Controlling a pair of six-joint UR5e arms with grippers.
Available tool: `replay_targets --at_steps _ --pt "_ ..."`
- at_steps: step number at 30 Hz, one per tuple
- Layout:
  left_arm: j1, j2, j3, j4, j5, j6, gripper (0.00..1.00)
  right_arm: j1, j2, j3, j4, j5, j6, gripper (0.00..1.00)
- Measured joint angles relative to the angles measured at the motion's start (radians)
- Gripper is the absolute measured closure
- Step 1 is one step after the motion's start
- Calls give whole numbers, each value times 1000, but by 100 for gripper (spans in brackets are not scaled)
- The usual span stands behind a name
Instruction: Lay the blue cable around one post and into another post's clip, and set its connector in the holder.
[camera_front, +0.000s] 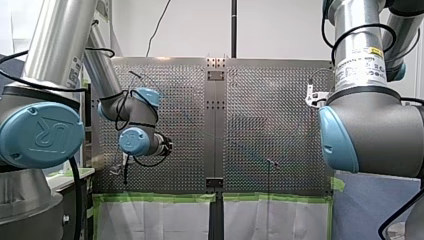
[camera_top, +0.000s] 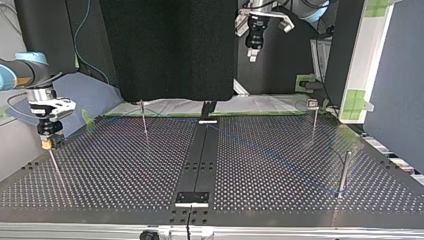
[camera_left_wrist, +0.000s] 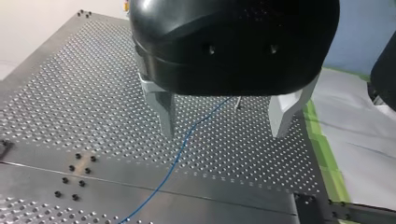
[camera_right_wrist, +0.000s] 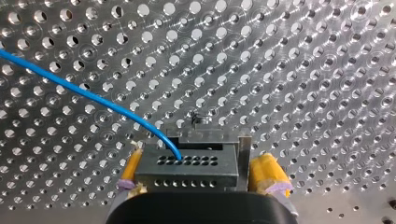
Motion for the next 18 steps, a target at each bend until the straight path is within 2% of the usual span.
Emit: replay_targets --at_steps 5,12,18 --pt "-3 0 -1 33 -5 2 0 0 0 0 0 0 0 0" --pt "-7 0 -1 73 -42 55 0 0 0 0 0 0 0 0" --pt "-8 0 -1 84 -46 68 0 0 0 0 0 0 0 0"
